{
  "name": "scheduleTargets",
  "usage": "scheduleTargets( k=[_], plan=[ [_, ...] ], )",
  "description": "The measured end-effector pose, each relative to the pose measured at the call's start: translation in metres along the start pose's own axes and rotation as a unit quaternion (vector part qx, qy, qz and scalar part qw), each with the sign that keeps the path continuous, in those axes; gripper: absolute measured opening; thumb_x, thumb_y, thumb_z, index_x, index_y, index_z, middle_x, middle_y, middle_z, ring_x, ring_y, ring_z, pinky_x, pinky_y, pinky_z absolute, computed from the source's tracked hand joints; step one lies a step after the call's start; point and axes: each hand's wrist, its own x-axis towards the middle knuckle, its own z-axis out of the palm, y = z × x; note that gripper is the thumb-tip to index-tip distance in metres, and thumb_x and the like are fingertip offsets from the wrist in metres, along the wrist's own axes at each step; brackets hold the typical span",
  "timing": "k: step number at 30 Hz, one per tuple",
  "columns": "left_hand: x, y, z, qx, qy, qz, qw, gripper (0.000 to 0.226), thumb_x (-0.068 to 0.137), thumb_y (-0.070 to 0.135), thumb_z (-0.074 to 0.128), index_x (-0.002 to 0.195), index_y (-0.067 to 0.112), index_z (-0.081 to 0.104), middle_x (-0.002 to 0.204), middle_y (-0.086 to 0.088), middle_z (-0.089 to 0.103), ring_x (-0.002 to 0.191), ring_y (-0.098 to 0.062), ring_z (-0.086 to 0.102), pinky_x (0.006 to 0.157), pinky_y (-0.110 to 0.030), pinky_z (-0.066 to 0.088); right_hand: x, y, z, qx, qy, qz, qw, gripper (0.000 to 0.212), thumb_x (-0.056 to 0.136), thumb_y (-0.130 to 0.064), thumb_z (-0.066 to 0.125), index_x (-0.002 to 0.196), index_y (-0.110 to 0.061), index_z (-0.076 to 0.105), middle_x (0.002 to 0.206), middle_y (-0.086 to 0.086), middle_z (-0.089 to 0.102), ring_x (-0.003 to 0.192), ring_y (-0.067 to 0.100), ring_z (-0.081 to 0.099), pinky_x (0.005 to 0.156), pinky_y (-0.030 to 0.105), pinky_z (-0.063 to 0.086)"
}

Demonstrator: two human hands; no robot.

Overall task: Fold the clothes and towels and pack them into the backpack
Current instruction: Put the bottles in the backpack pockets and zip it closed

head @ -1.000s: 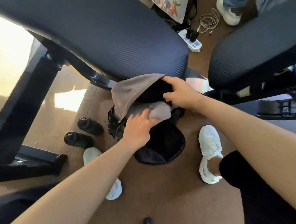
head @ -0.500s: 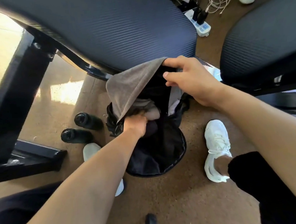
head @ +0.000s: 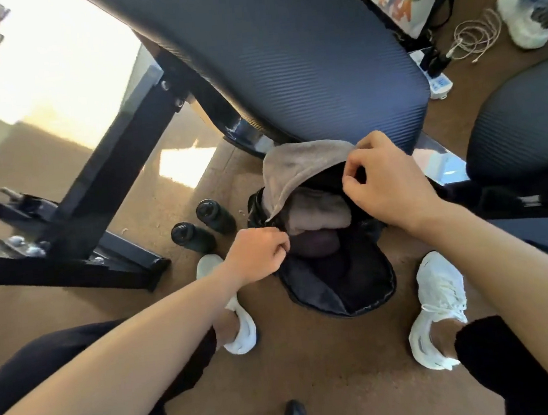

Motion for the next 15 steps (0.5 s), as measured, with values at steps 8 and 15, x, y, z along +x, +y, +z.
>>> scheduleTargets(
  k=[8,15],
  plan=[
    [-0.042,-0.12,-0.003,-0.032,-0.014,-0.318,0.947,0.026,0.094,0.025,0.058,0.119,0.027,0.066,0.115,0.002,0.069,0.106,-0.023,0.064,0.073,-0.033,0.049,0.005,-0.055,0.049,-0.097,0.071,-0.192,0.974,0.026,0.082,-0.018,0.073,0.107,-0.012,0.071,0.11,0.005,0.065,0.103,0.031,0.054,0.084,0.047,0.051],
    [-0.03,-0.18,0.028,-0.042,-0.005,-0.456,0.889,0.081,0.086,0.034,0.079,0.153,0.028,0.035,0.159,-0.013,0.033,0.14,-0.042,0.038,0.104,-0.055,0.048,0.032,-0.059,0.089,-0.206,-0.08,-0.17,0.961,0.05,0.083,-0.033,0.071,0.131,-0.021,0.066,0.14,0.007,0.059,0.129,0.034,0.048,0.105,0.05,0.036]
  ],
)
